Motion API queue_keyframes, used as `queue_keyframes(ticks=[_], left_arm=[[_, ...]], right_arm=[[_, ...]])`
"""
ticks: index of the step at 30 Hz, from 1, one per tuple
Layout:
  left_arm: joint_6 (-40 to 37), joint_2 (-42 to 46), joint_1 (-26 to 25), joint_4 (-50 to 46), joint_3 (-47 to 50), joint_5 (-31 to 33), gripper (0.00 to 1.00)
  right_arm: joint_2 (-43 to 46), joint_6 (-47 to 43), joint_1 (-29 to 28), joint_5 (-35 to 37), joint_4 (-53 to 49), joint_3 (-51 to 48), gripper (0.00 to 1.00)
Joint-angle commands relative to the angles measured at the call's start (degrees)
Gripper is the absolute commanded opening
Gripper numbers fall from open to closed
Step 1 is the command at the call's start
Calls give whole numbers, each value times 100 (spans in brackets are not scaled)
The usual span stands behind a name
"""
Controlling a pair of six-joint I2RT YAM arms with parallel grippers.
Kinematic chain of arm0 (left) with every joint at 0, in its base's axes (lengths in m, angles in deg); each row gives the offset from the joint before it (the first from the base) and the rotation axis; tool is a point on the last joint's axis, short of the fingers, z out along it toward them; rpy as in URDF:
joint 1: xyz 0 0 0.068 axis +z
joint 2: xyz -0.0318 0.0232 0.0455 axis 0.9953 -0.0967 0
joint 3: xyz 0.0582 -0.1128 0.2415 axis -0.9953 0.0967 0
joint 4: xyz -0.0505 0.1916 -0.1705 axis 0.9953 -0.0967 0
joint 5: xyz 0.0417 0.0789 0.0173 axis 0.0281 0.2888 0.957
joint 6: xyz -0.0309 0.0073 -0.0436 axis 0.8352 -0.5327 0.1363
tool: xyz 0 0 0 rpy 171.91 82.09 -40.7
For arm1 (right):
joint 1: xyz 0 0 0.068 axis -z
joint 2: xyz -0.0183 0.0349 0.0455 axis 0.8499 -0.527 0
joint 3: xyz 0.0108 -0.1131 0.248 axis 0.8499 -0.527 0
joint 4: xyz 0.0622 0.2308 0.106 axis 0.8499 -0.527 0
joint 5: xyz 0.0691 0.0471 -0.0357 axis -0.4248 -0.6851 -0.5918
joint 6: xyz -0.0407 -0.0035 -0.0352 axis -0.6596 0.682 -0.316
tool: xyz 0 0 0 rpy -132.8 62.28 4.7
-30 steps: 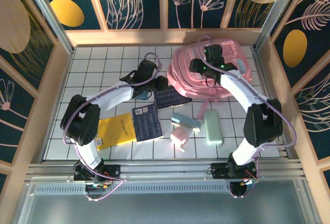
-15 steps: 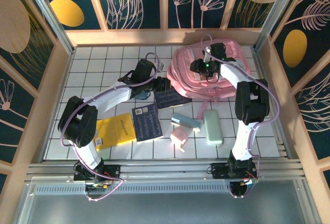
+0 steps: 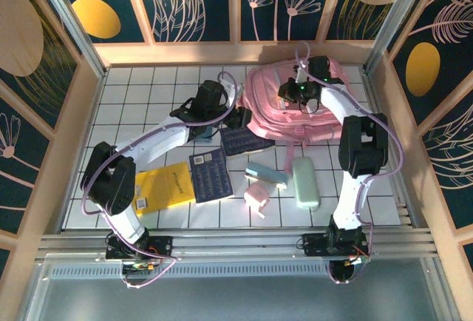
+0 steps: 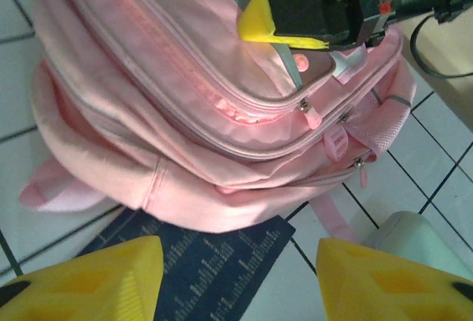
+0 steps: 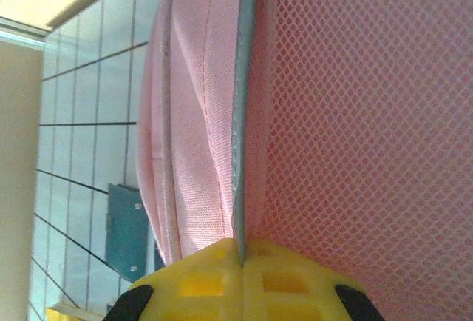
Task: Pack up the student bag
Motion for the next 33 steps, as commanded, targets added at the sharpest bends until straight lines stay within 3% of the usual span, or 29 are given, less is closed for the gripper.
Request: queue_keyframes(ticks=[1, 9, 17, 25, 29, 33], left_arm=[[-856, -294, 14, -370, -456, -284, 48], [-1171, -567, 15, -162, -596, -292, 47], [-1109, -627, 13, 196, -1165, -158, 47], [-630, -1140, 176, 267, -1532, -569, 25], [-689, -1199, 264, 435, -1265, -997, 28], [-1043, -1276, 264, 188, -1312, -1028, 34]], right_arm=[[838, 276, 180, -587, 190, 287, 0], [1464, 1402, 793, -1657, 946, -219, 0], [1643, 1744, 856, -1915, 1137, -317, 0], [1745, 2204, 964, -2226, 1616, -537, 0], [1850, 2564, 1047, -2417, 1980, -631, 0], [1878, 2952, 1049, -2646, 2325, -626, 0]])
